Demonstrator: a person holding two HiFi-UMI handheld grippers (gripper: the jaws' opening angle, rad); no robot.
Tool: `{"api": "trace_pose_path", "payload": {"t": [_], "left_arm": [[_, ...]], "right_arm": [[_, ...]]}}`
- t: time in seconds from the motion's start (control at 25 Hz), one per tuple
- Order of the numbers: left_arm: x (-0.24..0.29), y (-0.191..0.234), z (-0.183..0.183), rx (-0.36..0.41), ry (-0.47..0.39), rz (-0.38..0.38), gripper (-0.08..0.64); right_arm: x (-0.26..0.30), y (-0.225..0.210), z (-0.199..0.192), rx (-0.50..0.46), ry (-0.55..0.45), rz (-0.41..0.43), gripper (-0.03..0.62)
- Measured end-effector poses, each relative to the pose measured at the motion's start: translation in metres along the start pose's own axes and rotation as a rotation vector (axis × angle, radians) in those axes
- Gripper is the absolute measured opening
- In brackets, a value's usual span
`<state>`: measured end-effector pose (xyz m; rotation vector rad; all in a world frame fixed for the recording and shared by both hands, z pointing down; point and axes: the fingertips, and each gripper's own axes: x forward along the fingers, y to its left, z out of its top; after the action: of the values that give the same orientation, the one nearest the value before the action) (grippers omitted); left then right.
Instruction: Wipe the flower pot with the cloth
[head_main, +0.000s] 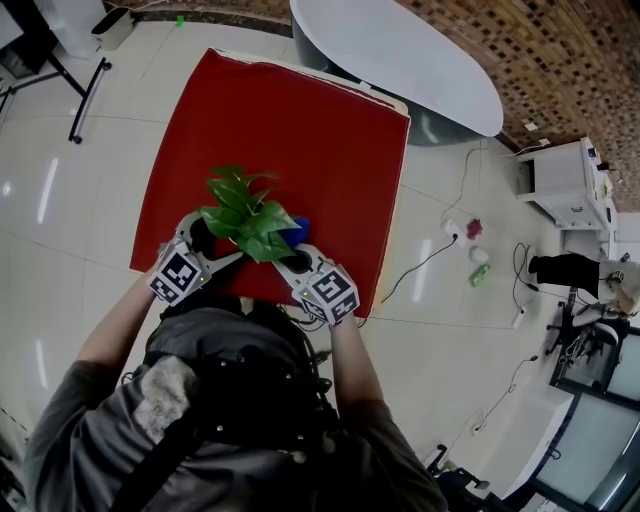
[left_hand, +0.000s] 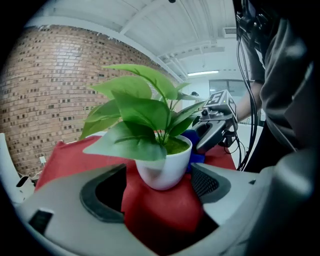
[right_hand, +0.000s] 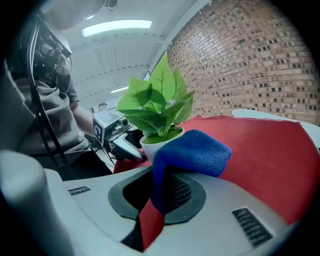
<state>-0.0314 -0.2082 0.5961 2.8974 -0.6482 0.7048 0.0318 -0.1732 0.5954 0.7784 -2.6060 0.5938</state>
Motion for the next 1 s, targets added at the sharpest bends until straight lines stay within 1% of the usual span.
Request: {"api": "trace_pose_path", "payload": {"t": [0.16,0.32,0.4,0.56,0.68,0.8,0.88,1.0], "left_arm": [[-0.015,-0.004,-0.005,-0.063,0.01,0.035,0.416],[-0.03,-0.008,-0.005,-0.117,-0.002,0.074,0.416],[-0.033,-0.008,-0.005,-0.126,-0.013,0.095,0.416],[-0.034,-0.007,-0.004,-0.11,-0.03,0.114,0.416],[-0.033,-0.008,-0.002,-0.099,-0.041,0.134,0.416],[-0.03,-0.004,0.001,-0.101,-0.052,0.18,0.415],[-0.029,-0.001,0.002,-0.111,-0.059,0.202,0.397],[-0.027,-0.002,0.002,-0.1,-0.059,0.2,0.397]], "right_arm": [[0.001,0.008,-0.003,-0.015,0.023,0.035,0.066],[0.008,0.031,-0.003,-0.025,0.046,0.111,0.066],[0.013,0.043,-0.005,-0.03,0.057,0.145,0.066],[0.023,0.063,-0.009,-0.044,0.085,0.195,0.066],[0.026,0.07,-0.014,-0.05,0.109,0.203,0.066],[0.021,0.074,-0.014,-0.052,0.138,0.195,0.066],[0.019,0.074,-0.015,-0.058,0.134,0.189,0.066],[0.009,0.066,-0.018,-0.048,0.112,0.163,0.066]]}}
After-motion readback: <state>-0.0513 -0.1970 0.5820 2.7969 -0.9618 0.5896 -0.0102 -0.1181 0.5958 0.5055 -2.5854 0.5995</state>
